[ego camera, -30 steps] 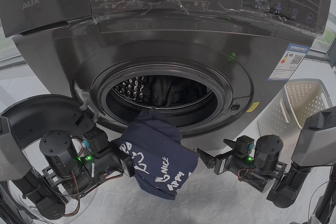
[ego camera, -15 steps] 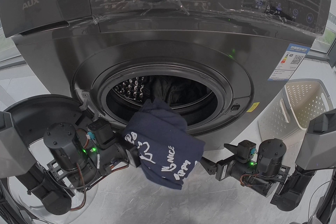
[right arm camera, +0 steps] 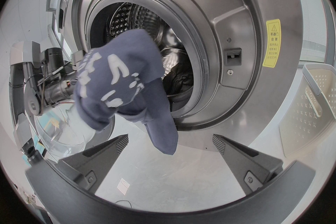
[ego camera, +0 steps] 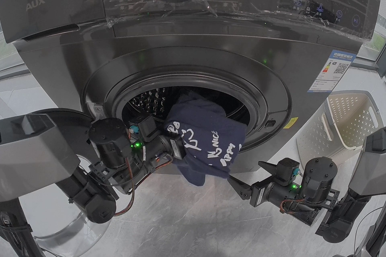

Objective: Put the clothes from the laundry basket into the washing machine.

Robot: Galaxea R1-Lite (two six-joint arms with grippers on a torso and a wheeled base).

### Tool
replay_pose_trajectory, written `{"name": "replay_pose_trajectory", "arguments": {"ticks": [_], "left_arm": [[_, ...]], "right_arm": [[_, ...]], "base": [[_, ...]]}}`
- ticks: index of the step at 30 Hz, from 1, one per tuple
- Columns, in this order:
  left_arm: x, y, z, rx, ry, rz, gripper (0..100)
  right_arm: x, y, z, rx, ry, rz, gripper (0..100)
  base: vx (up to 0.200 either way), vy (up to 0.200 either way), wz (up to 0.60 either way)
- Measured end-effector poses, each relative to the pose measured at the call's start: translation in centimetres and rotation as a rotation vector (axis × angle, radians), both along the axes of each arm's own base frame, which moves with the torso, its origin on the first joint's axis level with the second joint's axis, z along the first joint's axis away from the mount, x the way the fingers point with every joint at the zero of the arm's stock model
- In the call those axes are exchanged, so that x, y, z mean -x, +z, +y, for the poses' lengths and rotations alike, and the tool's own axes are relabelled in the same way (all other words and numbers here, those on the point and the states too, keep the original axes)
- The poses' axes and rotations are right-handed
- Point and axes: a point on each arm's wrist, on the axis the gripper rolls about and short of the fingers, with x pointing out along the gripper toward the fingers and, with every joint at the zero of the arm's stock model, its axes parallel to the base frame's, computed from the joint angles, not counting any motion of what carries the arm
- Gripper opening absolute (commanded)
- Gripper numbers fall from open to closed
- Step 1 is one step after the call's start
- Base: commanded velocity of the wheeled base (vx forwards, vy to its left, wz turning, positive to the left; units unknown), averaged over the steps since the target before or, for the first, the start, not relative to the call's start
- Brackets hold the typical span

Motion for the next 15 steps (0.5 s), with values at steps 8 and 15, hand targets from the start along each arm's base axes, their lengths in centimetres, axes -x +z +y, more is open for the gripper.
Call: {"name": "replay_pose_trajectory", "arguments": {"ticks": [8, 15], "left_arm": [[-3.9, -0.8, -1.7, 0.022, 0.033, -0.01, 0], [-6.2, -1.6, -2.2, -0.001, 0.051, 0.022, 0]], "right_arm": [[0.2, 0.1, 0.1, -0.005, 0.007, -0.002, 100], [0.2, 0.0, 0.2, -0.004, 0.011, 0.002, 100]], "base": [[0.0, 0.0, 0.0], [0.0, 0.0, 0.0]]}}
